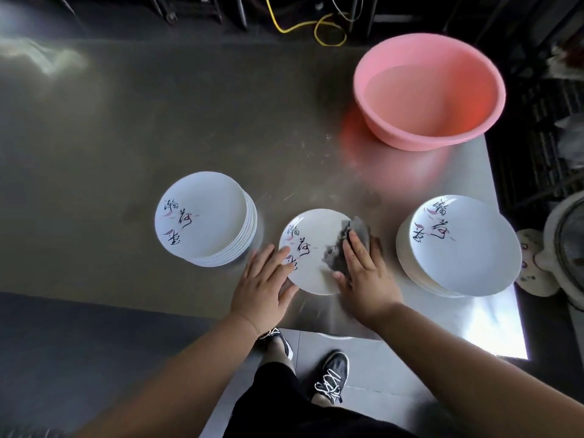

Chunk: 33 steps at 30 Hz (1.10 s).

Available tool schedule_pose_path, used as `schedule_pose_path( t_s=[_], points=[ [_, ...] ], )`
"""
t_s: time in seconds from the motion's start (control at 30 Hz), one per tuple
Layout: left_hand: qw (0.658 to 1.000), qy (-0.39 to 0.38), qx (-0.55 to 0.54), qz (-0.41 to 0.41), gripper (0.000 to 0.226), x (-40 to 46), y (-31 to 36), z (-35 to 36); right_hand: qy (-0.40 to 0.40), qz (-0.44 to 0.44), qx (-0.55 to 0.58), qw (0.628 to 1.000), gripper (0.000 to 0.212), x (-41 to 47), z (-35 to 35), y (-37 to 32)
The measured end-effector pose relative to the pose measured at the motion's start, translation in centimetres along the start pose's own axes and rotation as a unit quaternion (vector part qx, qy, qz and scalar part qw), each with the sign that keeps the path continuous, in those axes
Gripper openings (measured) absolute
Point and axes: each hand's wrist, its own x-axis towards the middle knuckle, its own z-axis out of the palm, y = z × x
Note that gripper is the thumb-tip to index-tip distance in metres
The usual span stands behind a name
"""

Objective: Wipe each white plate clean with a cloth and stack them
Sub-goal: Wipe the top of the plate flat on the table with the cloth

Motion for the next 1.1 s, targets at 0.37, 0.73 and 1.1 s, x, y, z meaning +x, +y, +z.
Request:
schedule_pose_path(
  t_s=[0.37,0.73,1.1],
  points=[
    [0.997,-0.058,-0.020,0.042,0.031,-0.1,2.4,-2.3,-0.060,-0.019,0.024,0.998,0.072,-0.1,-1.9,2.0],
    [0.998,-0.045,-0.037,0.028,0.029,0.0,2.7,-1.1,-0.067,0.002,0.036,0.997,0.094,-4.9,1.5,0.1],
    [0.995,-0.070,-0.018,-0.062,0.050,0.5,6.2,-1.0,-0.076,-0.038,0.013,0.996,0.091,-7.2,2.0,0.1]
  ],
)
